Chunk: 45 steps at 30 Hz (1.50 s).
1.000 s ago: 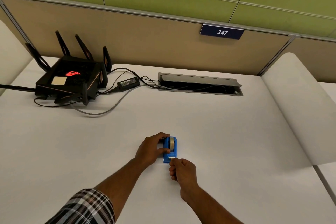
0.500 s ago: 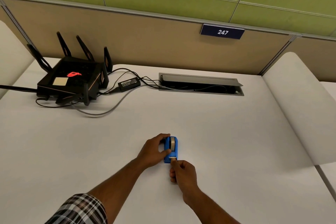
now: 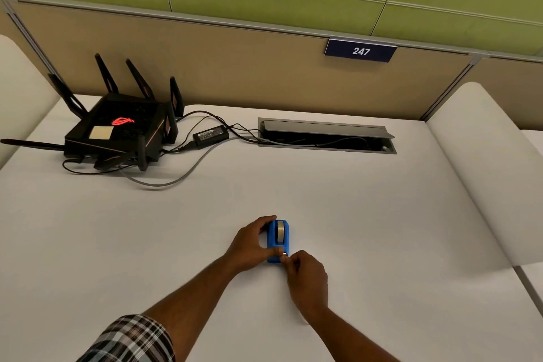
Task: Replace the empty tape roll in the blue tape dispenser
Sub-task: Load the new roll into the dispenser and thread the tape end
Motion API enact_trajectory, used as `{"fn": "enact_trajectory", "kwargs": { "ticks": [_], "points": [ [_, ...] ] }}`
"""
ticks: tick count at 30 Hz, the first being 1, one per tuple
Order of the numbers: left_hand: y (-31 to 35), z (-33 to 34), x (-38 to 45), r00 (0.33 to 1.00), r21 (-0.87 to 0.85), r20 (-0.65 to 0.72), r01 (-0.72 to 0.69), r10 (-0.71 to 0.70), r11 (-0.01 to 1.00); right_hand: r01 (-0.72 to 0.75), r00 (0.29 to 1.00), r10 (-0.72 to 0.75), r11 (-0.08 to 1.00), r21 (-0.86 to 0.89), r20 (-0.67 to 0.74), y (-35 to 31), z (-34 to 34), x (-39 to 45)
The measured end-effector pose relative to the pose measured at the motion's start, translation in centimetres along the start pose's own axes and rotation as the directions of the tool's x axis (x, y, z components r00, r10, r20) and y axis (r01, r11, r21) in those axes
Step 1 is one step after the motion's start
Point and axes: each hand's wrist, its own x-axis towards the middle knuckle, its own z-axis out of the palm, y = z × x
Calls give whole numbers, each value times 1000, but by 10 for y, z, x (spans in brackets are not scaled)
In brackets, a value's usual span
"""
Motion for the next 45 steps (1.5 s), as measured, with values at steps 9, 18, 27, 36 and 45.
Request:
{"fn": "enact_trajectory", "kwargs": {
  "ticks": [9, 18, 27, 36, 45],
  "points": [
    [7, -1, -2, 1000, 29, 10, 27, -27, 999, 95, 995, -91, 980, -173, 32, -3, -1, -4],
    [12, 2, -8, 986, -209, -12, 162, -168, 964, 22, 999, -17, 991, 135, -40, 4, -9, 16],
    [19, 12, -21, 932, -470, -140, 234, -333, 851, -191, 981, 175, 848, 494, 79, -9, -9, 33],
    [24, 17, -29, 935, -495, -149, 211, -321, 843, -243, 968, 154, 777, 580, 198, -10, -12, 32],
    [26, 14, -31, 943, -461, -143, 205, -300, 864, -204, 972, 100, 810, 550, 212, -11, -15, 26]
  ]
}}
